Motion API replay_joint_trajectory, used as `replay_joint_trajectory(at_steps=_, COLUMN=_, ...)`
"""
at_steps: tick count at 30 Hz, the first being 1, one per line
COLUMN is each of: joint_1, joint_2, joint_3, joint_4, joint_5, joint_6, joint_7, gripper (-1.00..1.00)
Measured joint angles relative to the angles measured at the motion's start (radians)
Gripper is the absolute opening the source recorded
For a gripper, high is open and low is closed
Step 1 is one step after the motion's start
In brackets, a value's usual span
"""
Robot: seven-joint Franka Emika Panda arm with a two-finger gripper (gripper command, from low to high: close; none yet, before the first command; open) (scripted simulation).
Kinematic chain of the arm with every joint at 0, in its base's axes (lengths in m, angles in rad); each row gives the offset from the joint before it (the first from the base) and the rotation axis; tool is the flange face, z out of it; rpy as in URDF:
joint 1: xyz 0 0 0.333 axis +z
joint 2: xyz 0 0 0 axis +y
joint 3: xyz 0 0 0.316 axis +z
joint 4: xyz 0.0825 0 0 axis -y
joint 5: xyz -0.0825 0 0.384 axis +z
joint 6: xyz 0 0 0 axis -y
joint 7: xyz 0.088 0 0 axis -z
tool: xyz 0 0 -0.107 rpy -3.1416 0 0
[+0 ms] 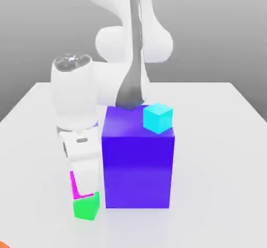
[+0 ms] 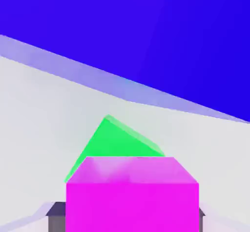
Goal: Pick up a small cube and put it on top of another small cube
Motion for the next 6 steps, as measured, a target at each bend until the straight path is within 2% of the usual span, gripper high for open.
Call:
replay_joint_trajectory(at_steps=5, joint_1=-0.011, joint_2=0.057, joint_3=0.014, joint_4=0.0, joint_5=0.029, joint_6=0.042, joint_7=-0.02, gripper=-1.0)
replay_joint_trajectory(at_steps=6, joint_1=-0.013, joint_2=0.067, joint_3=0.018, joint_4=0.0, joint_5=0.037, joint_6=0.049, joint_7=-0.025, gripper=1.0)
